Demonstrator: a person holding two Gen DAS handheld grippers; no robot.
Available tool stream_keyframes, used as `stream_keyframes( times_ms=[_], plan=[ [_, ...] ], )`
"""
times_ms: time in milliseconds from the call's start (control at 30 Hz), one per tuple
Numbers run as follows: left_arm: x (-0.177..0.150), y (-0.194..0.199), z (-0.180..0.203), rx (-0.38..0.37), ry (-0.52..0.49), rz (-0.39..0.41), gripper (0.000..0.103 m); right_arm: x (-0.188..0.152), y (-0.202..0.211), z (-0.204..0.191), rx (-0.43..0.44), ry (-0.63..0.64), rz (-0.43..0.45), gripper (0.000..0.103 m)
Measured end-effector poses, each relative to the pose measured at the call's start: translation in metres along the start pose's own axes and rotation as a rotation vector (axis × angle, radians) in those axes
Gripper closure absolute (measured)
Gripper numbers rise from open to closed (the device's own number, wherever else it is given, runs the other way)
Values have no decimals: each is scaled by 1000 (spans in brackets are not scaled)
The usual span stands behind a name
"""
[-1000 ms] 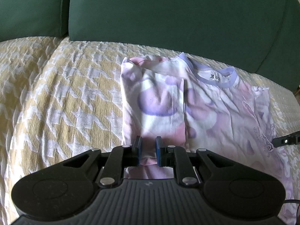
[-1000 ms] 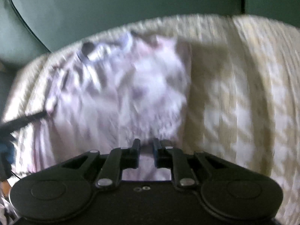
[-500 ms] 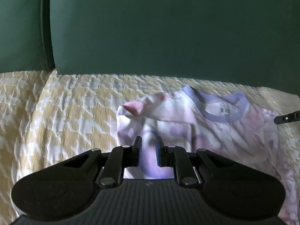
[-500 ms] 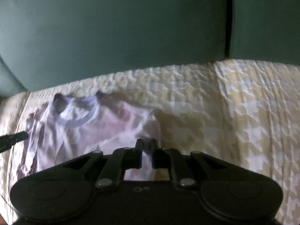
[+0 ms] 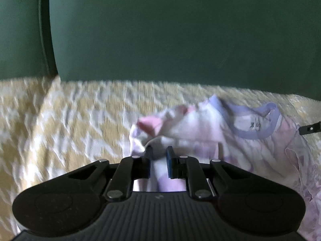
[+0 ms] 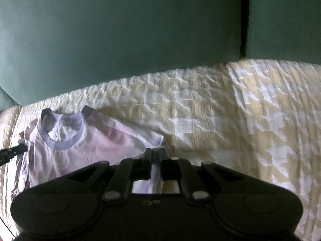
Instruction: Fold clothes
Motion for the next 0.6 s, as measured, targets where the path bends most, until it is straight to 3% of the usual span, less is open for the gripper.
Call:
stream_keyframes(
  times_ms=[367,467,533,600],
  plan=[
    [5,-16,-7,14,-6,-24,88,14,25,14,29,-42,63,0],
    [8,-4,-9,24,-48,-9,72,12,23,9,70,-10,42,0],
    [6,4,-15,40,-61,-6,42,10,20,6,84,11,29,0],
    [1,4,-20,43,-67,-25,41,8,14,4,84,15,16,0]
  ],
)
Point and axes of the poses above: each gripper's, at about its wrist camera, not at the fingertips, and y roughly against the way its jaws point, z to its right, x to its top, the point moved 7 cm from there along -y, roughly the way its jaws point, and after that the axes turned 8 degrees about -y, right-handed, at the moved point
